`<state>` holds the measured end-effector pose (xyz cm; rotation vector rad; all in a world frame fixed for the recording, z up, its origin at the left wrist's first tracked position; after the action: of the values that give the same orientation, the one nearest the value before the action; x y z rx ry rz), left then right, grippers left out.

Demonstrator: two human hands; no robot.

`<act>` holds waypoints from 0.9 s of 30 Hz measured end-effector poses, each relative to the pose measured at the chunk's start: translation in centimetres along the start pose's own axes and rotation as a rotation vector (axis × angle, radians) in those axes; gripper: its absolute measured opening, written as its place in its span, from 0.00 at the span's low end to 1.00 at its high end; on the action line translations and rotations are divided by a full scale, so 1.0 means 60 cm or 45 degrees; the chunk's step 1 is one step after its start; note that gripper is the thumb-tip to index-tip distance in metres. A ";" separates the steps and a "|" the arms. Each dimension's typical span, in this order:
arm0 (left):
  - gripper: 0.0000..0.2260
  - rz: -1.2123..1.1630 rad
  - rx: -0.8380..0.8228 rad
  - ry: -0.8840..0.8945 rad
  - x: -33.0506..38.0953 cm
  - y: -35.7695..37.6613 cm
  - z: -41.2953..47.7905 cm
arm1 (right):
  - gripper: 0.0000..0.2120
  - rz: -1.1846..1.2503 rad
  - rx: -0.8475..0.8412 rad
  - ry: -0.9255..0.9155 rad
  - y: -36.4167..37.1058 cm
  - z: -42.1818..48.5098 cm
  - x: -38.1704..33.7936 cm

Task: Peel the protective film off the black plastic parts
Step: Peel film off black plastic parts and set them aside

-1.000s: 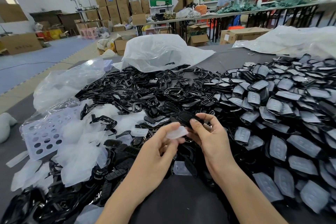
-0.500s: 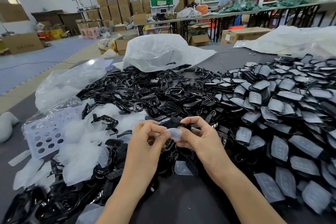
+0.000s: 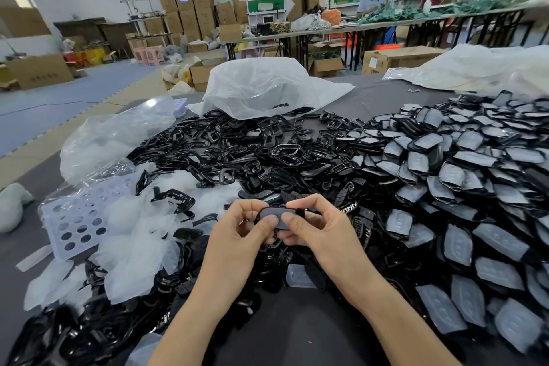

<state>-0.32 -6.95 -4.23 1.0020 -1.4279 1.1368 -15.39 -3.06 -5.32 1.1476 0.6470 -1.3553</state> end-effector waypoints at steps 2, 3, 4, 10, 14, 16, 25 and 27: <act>0.06 -0.050 -0.062 0.003 0.003 0.006 -0.004 | 0.06 -0.008 0.043 -0.010 -0.008 0.001 0.001; 0.06 -0.041 -0.080 0.015 0.005 0.008 -0.006 | 0.06 -0.004 0.056 -0.012 -0.010 0.001 0.001; 0.06 0.005 -0.078 0.041 0.008 0.009 -0.008 | 0.06 -0.002 0.061 -0.012 -0.011 0.001 0.001; 0.05 0.114 -0.006 0.125 0.015 0.012 -0.016 | 0.07 -0.026 0.073 -0.022 -0.012 0.001 0.005; 0.06 0.026 -0.021 0.123 0.016 0.013 -0.016 | 0.05 0.177 0.104 0.067 -0.005 0.003 0.012; 0.06 0.015 -0.023 0.117 0.015 0.015 -0.017 | 0.05 0.254 0.100 0.118 0.000 0.003 0.016; 0.10 0.074 -0.085 0.153 0.017 0.030 -0.026 | 0.02 0.255 0.050 0.183 0.004 0.001 0.023; 0.12 0.107 -0.092 0.162 0.017 0.030 -0.028 | 0.02 0.254 0.031 0.206 0.002 0.000 0.023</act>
<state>-1.88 -4.96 -3.38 0.8111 -1.4095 1.1801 -15.04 -3.65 -6.55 1.3147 0.6149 -1.1121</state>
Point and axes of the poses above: each hand's wrist, its own z-axis towards the middle knuckle, its own y-axis out of the palm, x = y × z, the point moved 7 cm from there along z, towards the middle knuckle, and after that the axes turned 15 degrees about -y, right-handed, at the moved point
